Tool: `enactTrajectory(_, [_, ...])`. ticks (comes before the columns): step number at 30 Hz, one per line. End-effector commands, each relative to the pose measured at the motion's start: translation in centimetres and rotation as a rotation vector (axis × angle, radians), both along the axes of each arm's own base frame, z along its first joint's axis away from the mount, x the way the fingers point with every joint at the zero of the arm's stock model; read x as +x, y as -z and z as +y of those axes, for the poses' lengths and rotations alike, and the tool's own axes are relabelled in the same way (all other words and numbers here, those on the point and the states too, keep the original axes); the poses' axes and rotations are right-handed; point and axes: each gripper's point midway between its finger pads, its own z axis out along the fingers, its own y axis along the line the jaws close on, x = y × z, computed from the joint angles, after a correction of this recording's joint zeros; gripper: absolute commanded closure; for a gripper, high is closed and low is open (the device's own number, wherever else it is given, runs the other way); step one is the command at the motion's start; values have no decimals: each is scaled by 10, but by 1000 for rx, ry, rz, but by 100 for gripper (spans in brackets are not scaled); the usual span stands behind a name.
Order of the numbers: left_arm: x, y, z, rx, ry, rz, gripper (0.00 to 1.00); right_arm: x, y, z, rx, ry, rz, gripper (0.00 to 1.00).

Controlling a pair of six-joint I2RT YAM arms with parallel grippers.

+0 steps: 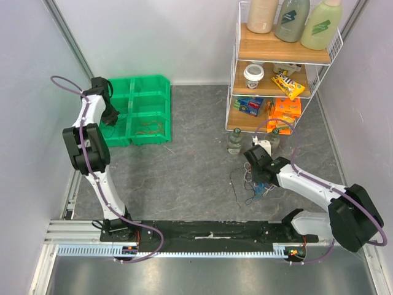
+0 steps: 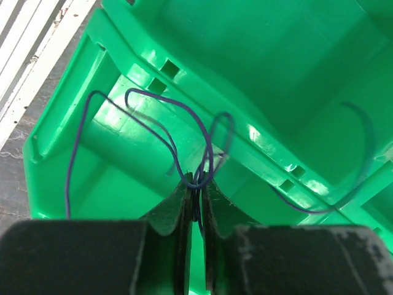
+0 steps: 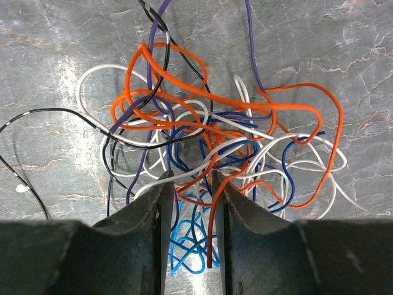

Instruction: Untangle the cables

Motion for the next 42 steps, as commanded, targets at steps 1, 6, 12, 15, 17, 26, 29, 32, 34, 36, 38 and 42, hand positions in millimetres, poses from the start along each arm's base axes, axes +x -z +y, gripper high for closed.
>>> enactTrajectory(1, [8, -15, -2, -27, -9, -31, 80, 13, -9, 13, 42, -20, -33, 61])
enactTrajectory(6, [-3, -37, 1, 7, -3, -47, 50, 14, -6, 14, 43, -20, -29, 61])
enactTrajectory(12, [9, -72, -24, -68, 143, -188, 46, 14, -4, 14, 44, -13, -24, 61])
enactTrajectory(15, [25, -75, -35, -125, 207, -238, 45, 14, -4, 14, 42, -12, -28, 61])
enactTrajectory(17, [39, -73, -39, -149, 242, -256, 45, 14, -4, 14, 41, -12, -27, 61])
enactTrajectory(26, [74, -47, -36, -125, 379, -239, 51, 12, -7, 10, 24, -9, -24, 61])
enactTrajectory(29, [77, -35, -38, -138, 397, -224, 58, 12, -7, 9, 19, -9, -16, 61])
enactTrajectory(32, [76, -29, -37, -122, 392, -204, 65, 12, -5, 9, 12, -8, -8, 61])
enactTrajectory(34, [76, -27, -40, -103, 403, -194, 67, 12, -4, 9, 8, -8, -3, 61])
enactTrajectory(36, [75, -25, -37, -46, 417, -169, 68, 14, -5, 10, 8, -8, -5, 61])
enactTrajectory(38, [74, -22, -34, 11, 420, -138, 72, 14, -4, 10, 4, -9, -1, 61])
enactTrajectory(42, [70, -28, -25, 94, 395, -113, 87, 15, -4, 11, 0, -11, 1, 61])
